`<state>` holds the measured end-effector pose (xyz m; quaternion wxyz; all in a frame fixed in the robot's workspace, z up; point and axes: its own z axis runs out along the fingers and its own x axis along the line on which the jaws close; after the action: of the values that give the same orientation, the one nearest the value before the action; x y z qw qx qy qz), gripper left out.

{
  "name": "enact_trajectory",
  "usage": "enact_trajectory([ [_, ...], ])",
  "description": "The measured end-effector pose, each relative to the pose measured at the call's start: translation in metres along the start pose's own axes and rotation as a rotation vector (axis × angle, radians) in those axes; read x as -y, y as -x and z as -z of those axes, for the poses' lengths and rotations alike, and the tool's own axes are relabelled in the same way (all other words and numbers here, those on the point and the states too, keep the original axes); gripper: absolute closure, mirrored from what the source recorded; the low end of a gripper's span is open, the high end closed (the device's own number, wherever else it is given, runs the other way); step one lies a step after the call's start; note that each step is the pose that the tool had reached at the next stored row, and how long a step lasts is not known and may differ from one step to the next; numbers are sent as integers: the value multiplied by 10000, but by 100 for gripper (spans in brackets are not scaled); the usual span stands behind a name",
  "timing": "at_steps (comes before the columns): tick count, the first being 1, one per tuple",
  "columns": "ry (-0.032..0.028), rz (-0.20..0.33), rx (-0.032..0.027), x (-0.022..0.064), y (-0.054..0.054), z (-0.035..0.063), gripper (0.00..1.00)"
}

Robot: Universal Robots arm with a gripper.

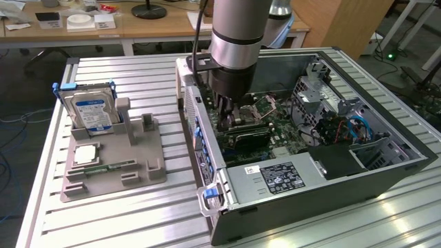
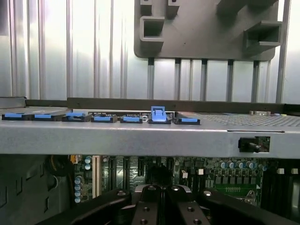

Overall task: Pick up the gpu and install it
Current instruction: 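Press down on the gpu until it lock into place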

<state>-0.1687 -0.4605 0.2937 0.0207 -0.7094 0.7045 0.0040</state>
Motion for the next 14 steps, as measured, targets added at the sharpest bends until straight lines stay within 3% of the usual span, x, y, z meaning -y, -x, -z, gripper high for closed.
enact_trajectory([
  [6,1,0,0,-50,49,-2,89],
  [14,-2,3,1,-187,50,-24,89],
])
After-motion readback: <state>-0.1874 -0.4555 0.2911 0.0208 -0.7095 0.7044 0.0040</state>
